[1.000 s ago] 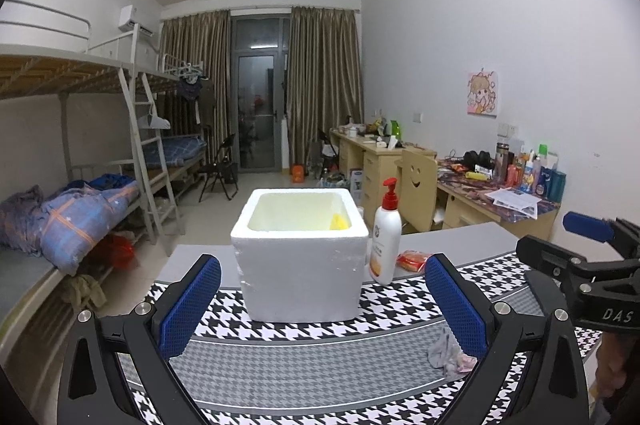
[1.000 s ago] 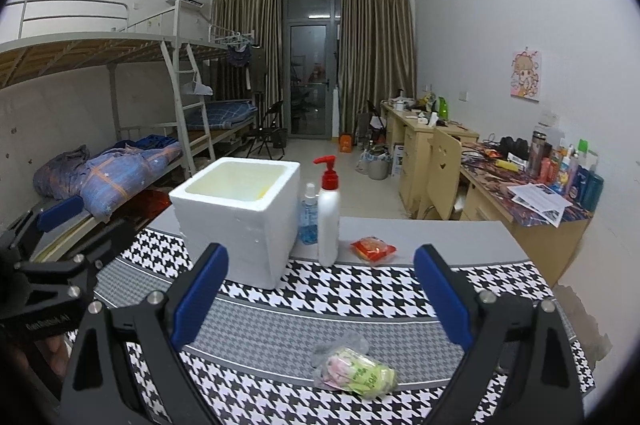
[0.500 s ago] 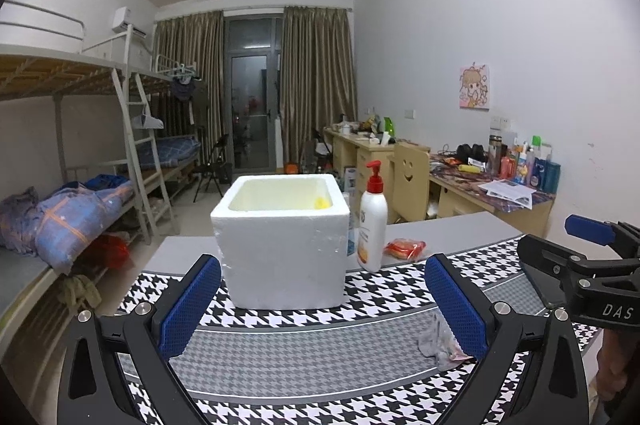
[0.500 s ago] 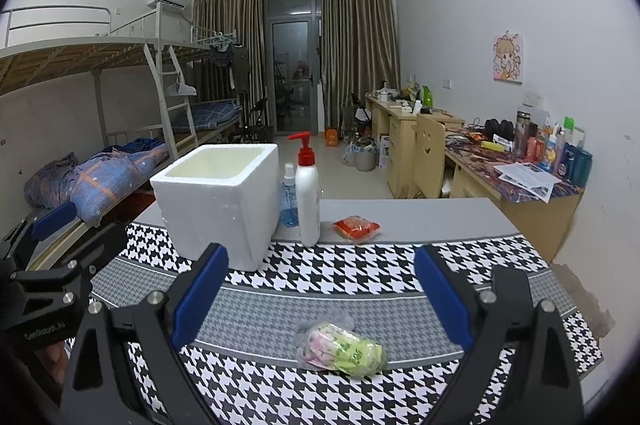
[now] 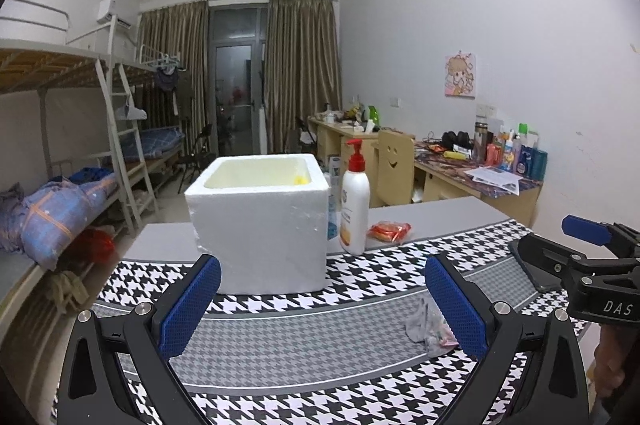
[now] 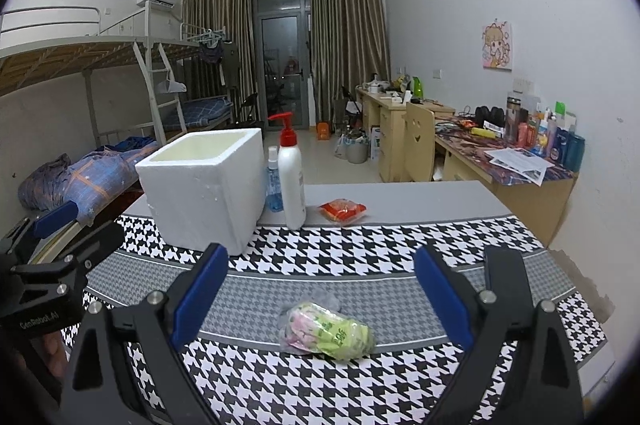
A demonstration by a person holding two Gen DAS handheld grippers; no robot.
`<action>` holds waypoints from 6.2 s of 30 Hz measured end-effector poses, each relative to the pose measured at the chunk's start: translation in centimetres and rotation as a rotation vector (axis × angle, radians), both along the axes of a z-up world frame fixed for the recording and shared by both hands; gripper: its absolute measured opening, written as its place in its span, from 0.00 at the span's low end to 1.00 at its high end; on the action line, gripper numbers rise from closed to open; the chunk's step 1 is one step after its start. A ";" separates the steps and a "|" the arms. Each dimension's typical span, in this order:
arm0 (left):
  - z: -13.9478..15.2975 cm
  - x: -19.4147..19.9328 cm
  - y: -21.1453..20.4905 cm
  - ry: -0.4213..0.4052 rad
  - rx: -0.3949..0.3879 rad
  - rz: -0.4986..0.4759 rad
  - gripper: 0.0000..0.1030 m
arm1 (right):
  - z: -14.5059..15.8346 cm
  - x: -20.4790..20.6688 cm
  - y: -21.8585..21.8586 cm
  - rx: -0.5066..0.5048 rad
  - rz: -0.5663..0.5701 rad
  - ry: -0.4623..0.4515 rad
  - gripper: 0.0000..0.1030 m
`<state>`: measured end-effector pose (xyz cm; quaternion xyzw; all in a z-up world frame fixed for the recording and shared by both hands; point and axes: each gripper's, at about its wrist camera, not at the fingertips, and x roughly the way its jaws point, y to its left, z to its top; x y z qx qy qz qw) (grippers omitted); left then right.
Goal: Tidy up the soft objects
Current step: 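Move both tools back toward the clear bag and grey cloth on the table, then lower the right gripper onto the clear bag of pink-green items and close, then grasp the grey sock with the left gripper, then lift the grey sock with the left gripper while the right gripper lifts the clear bag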
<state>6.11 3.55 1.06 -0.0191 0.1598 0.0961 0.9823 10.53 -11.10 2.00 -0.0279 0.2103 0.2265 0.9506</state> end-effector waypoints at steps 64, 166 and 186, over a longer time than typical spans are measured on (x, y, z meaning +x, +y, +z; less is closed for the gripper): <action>-8.8 6.9 -3.3 0.299 -0.068 -0.070 0.99 | -10.6 6.8 -0.6 -0.073 0.141 0.308 0.93; -10.9 14.0 -9.2 0.496 -0.110 -0.287 0.20 | -9.4 7.5 -6.8 -0.058 0.139 0.303 0.37; -8.2 10.7 -6.0 0.411 -0.096 -0.228 0.20 | -7.2 5.7 -4.9 -0.055 0.166 0.230 0.37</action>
